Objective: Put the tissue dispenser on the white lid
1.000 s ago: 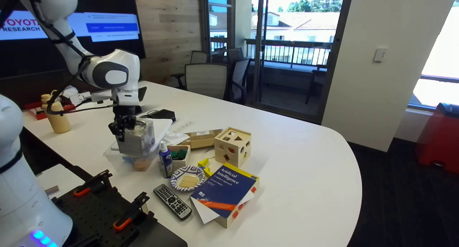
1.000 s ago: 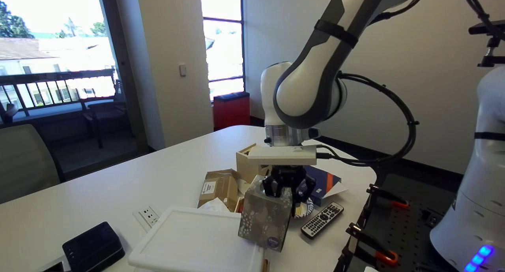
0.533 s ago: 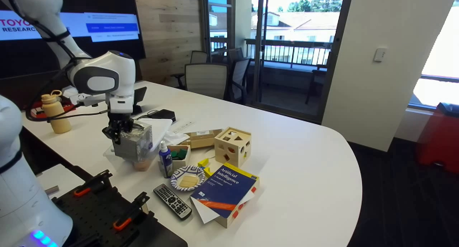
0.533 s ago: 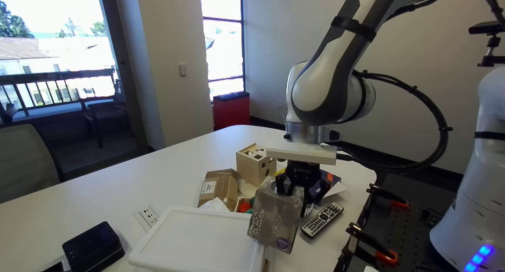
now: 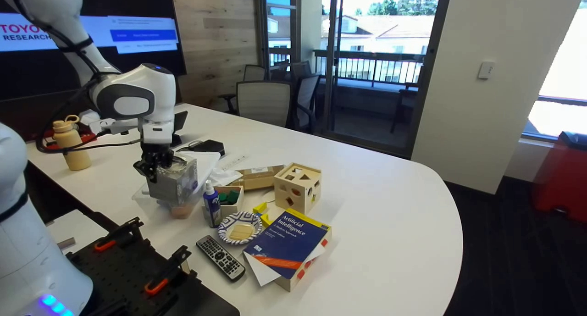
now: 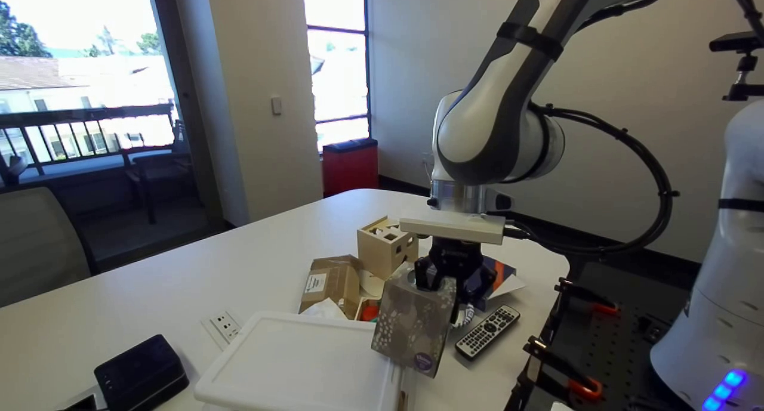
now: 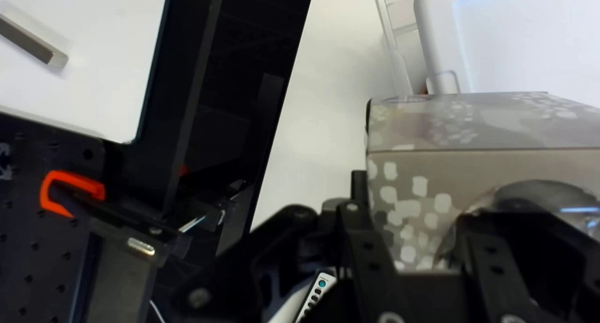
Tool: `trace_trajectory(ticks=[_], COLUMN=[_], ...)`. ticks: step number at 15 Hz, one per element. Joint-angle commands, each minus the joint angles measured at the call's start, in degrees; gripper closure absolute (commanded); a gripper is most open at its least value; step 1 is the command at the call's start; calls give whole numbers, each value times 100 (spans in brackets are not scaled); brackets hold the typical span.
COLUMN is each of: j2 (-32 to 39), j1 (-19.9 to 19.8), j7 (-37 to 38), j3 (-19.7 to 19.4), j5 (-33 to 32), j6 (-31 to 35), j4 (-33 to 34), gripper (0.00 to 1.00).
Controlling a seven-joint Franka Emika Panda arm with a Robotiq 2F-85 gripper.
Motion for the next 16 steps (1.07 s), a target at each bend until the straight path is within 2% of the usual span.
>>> trace_trajectory(ticks=[1, 4, 6, 9, 12, 14, 16], j2=[-85, -144, 25, 31, 148, 385, 748], j1=[-18, 113, 153, 176, 211, 236, 270], j7=[-136, -356, -62, 321, 792, 1060, 1042], j3=[80, 240, 351, 431, 451, 444, 424], j5=[6, -37, -633, -1427, -2559, -3222, -3411], j6=[278, 784, 846, 576, 385, -121, -735], j4=[5, -28, 141, 333, 728, 1285, 1928], gripper=[98, 98, 98, 98, 98, 98, 98])
